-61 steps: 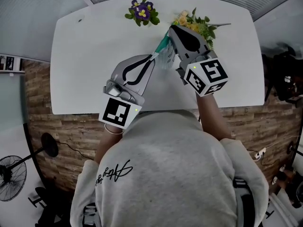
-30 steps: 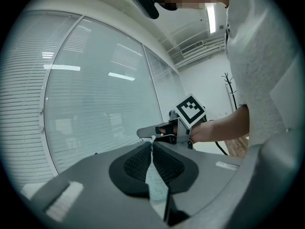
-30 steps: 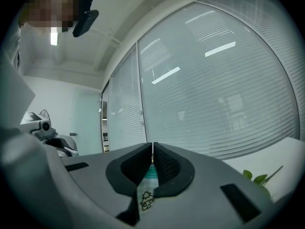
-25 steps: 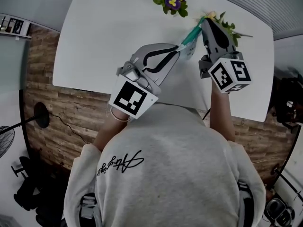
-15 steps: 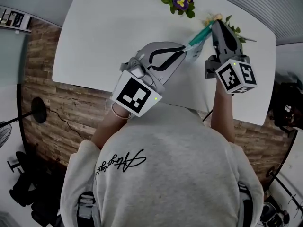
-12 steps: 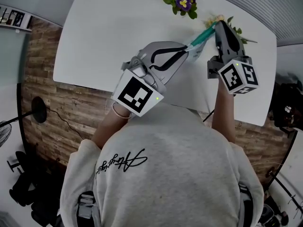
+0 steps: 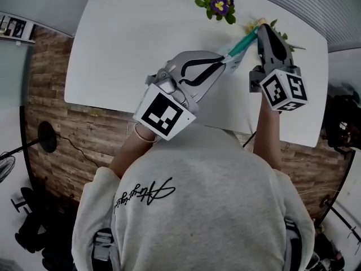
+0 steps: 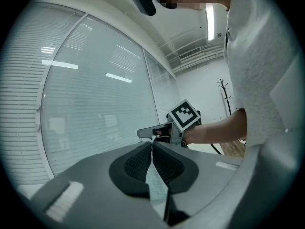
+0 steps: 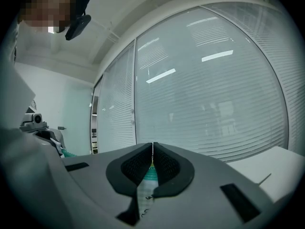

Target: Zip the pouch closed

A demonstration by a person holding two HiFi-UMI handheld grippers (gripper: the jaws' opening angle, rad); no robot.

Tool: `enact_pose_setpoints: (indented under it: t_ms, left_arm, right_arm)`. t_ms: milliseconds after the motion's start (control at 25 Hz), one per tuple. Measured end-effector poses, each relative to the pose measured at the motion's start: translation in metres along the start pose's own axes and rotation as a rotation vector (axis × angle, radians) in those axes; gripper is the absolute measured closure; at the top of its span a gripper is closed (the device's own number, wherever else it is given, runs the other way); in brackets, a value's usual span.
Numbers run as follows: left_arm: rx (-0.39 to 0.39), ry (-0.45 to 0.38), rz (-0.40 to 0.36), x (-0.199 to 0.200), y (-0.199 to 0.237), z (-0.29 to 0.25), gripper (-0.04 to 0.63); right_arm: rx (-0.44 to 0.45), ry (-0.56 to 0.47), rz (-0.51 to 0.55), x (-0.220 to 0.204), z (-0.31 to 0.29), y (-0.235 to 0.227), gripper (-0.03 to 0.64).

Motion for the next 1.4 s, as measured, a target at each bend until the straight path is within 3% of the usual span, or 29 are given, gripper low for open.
enact_pose_setpoints:
  t_ms: [680, 1080, 1160, 1280, 1400]
  left_arm:
    - [-0.052, -0.014, -0.009, -0.003, 0.01, 0.01, 0.586]
    - [-0.053, -0.028, 0.007, -0.004, 0.016, 0.012, 0.586]
    - [-0.049, -0.04, 0.032, -0.005, 0.018, 0.013, 0.586]
    - [-0.048, -0.064, 0.127, -0.007, 0.025, 0.015, 0.585]
    - [-0.04, -0.054, 0.143, -0.011, 0.03, 0.017, 0.585]
  right_arm:
    - [-0.108, 0.039, 0.187, 0.001, -0.008, 0.009, 0.607]
    - [-0.138, 0.049, 0.239, 0.002, -0.008, 0.001, 0.606]
    - [-0.139, 0.051, 0.252, 0.003, -0.008, 0.0, 0.607]
    - [-0.155, 0.051, 0.265, 0.005, -0.008, -0.005, 0.607]
    - [-0.16, 0.048, 0.265, 0.006, -0.007, -0.007, 0.606]
Point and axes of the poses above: the fingertips, and each gripper's own axes: z backward along the fingers, y to its left, x out of its top, the point moved 4 cm from there along z, backward along the fingers, and after that the axes turned 3 degrees about z, right-handed, at the moved point
